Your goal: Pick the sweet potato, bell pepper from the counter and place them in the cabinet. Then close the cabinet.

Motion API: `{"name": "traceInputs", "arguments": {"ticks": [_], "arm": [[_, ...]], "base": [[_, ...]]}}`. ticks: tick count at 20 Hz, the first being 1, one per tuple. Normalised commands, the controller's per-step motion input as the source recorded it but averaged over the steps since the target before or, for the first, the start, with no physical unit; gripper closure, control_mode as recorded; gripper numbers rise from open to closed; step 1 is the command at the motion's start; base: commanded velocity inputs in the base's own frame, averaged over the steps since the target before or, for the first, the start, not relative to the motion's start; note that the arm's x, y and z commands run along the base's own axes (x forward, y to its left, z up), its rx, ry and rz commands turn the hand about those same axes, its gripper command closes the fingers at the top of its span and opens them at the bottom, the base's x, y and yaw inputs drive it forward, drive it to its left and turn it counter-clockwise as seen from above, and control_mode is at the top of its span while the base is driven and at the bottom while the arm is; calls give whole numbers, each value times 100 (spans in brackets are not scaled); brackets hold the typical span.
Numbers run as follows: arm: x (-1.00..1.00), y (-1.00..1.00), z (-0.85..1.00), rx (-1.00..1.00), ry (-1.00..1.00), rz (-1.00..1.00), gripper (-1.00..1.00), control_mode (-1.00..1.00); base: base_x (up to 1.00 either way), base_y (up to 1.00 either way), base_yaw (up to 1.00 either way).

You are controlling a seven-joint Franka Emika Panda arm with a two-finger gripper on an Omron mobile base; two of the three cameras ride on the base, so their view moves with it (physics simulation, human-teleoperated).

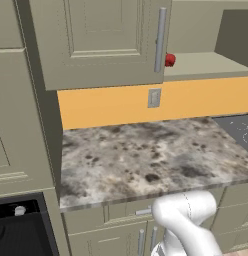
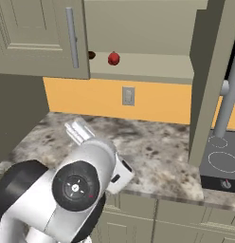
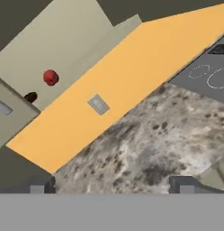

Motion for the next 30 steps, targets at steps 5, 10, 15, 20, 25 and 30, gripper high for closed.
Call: {"name": "traceInputs", "arguments": {"ticks": [5,10,15,20,25,30], "arm": [[-100,-40,-13,17,-46,14,-100,-100],[-83,-21,-6,13,-38,1,-100,-100],[-4,-45,-15,21,-6,0,-100,-100],[34,-64,-6,39,0,-1,-100,-100],[36,-88,0,47,0,0,-100,-100],[23,-97,-1,47,0,0,-100,-100]], "base": [[0,0,0],[0,0,0],[0,0,0],[0,0,0],[0,0,0],[0,0,0]]}}
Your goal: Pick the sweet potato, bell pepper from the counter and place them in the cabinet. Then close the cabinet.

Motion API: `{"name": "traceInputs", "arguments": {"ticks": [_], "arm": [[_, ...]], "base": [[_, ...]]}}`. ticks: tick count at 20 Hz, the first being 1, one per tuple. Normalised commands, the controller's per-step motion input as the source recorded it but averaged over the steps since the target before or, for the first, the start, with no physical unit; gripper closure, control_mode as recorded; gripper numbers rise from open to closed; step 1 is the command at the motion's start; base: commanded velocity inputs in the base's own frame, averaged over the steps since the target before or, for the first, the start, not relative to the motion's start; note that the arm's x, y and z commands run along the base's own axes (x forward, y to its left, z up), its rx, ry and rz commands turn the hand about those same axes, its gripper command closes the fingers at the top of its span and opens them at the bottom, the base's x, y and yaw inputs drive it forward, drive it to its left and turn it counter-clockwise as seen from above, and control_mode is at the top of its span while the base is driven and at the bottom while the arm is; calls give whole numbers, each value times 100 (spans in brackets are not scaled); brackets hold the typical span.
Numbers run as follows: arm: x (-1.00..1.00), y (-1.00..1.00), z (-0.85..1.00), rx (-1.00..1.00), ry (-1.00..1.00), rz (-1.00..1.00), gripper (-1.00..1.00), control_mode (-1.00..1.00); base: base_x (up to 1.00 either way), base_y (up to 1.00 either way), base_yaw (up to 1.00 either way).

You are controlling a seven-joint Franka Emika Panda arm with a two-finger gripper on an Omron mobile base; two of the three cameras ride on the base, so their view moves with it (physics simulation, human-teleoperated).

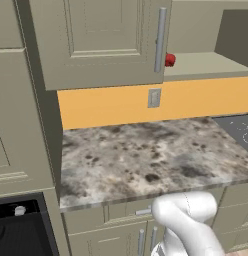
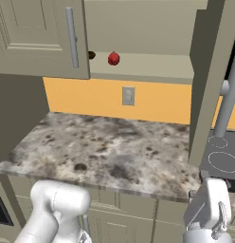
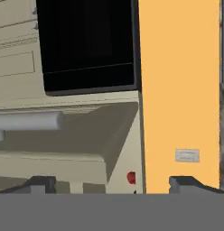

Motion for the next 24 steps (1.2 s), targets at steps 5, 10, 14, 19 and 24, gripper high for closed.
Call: {"name": "traceInputs", "arguments": {"ticks": [5,10,14,19,24], "arm": [[49,-94,-7,42,1,0,-100,-100],[74,-86,-15,31,3,0,-100,-100],[80,-46,-9,25,0,6,-100,-100],[50,-7,0,14,-3,24,-100,-100],[21,2,4,5,-14,35,-100,-100]], "base": [[0,0,0],[0,0,0],[0,0,0],[0,0,0],[0,0,0]]}}
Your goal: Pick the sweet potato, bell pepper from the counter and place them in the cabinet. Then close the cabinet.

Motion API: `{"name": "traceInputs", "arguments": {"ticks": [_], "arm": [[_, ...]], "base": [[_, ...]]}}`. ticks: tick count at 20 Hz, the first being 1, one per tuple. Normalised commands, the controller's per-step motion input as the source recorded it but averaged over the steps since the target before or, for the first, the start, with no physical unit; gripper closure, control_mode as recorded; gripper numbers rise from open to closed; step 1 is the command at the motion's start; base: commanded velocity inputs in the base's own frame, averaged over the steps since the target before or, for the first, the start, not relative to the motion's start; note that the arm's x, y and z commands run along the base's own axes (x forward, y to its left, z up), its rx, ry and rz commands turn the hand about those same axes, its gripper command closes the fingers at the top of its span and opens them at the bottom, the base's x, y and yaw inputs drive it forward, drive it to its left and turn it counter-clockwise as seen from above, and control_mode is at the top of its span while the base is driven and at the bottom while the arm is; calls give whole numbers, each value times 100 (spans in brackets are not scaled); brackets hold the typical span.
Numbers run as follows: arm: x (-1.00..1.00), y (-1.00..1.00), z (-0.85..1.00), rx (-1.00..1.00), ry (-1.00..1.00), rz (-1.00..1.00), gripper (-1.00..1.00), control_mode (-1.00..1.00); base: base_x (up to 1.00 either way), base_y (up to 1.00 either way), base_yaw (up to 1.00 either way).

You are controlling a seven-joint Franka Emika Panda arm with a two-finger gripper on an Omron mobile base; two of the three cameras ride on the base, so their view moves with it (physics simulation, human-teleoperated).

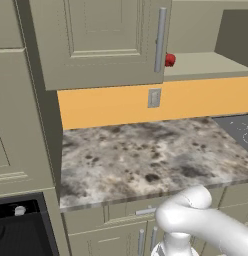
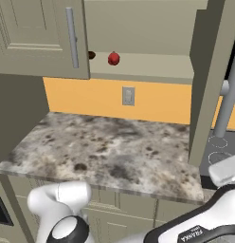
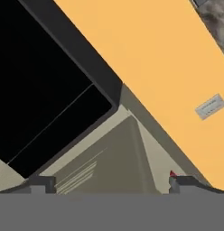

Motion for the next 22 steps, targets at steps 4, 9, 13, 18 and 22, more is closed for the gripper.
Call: {"name": "traceInputs", "arguments": {"ticks": [4,9,13,18,22], "arm": [[-1,39,35,0,-36,43,-100,-100],[0,79,54,0,-35,28,-100,-100],[-2,100,64,-3,-36,13,-100,-100],[-24,100,66,-11,-47,1,-100,-100],[-21,100,68,-14,-49,0,-100,-100]], "base": [[0,0,0],[0,0,0],[0,0,0],[0,0,0],[0,0,0]]}}
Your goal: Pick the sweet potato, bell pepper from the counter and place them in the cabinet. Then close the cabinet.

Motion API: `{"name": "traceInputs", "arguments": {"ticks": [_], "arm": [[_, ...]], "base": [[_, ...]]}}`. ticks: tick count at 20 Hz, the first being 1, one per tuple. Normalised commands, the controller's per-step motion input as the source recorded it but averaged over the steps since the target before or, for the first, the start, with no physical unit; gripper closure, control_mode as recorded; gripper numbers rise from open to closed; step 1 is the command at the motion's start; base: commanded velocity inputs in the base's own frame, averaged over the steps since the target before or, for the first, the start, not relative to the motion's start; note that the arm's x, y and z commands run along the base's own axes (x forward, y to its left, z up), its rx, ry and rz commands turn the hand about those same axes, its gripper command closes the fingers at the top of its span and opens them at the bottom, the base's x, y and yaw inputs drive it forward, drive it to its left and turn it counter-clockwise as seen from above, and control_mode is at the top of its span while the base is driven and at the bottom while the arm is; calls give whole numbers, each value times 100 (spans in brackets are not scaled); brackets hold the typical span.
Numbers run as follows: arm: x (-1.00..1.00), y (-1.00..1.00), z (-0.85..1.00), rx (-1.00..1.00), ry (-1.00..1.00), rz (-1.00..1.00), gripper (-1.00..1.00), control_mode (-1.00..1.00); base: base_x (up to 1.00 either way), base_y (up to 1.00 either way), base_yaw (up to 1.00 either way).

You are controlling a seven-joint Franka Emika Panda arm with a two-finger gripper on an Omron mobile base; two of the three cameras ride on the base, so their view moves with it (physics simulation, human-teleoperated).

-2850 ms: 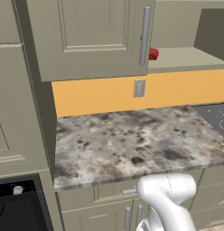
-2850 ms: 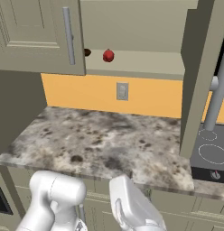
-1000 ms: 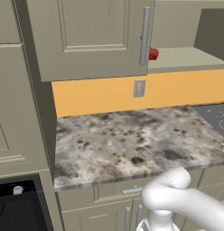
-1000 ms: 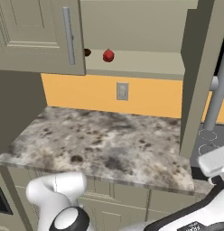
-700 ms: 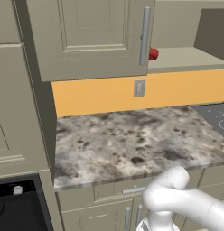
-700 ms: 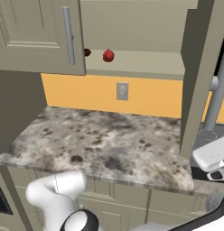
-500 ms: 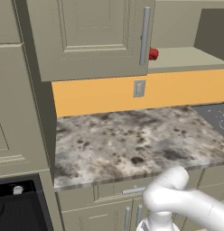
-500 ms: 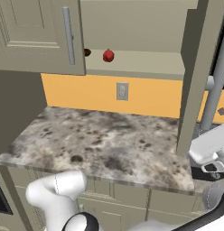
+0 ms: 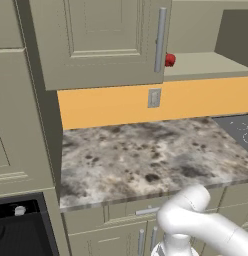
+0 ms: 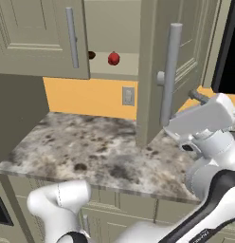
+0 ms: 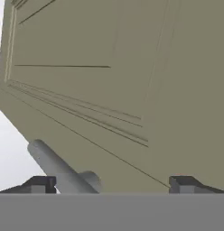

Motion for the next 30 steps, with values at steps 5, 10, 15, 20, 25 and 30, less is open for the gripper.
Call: {"name": "traceInputs", "arguments": {"ticks": [5,10,15,20,25,30], "arm": [[34,100,38,-18,-32,-21,-100,-100],[96,100,8,-26,-16,-45,-100,-100],[100,99,0,-25,-2,-54,-100,-100],[100,88,0,-16,1,-62,-100,-100],[100,83,-4,-8,11,-63,-100,-100],[100,43,0,-2,21,-46,-100,-100]], "base": [[0,0,0],[0,0,0],[0,0,0],[0,0,0],[0,0,0],[0,0,0]]}}
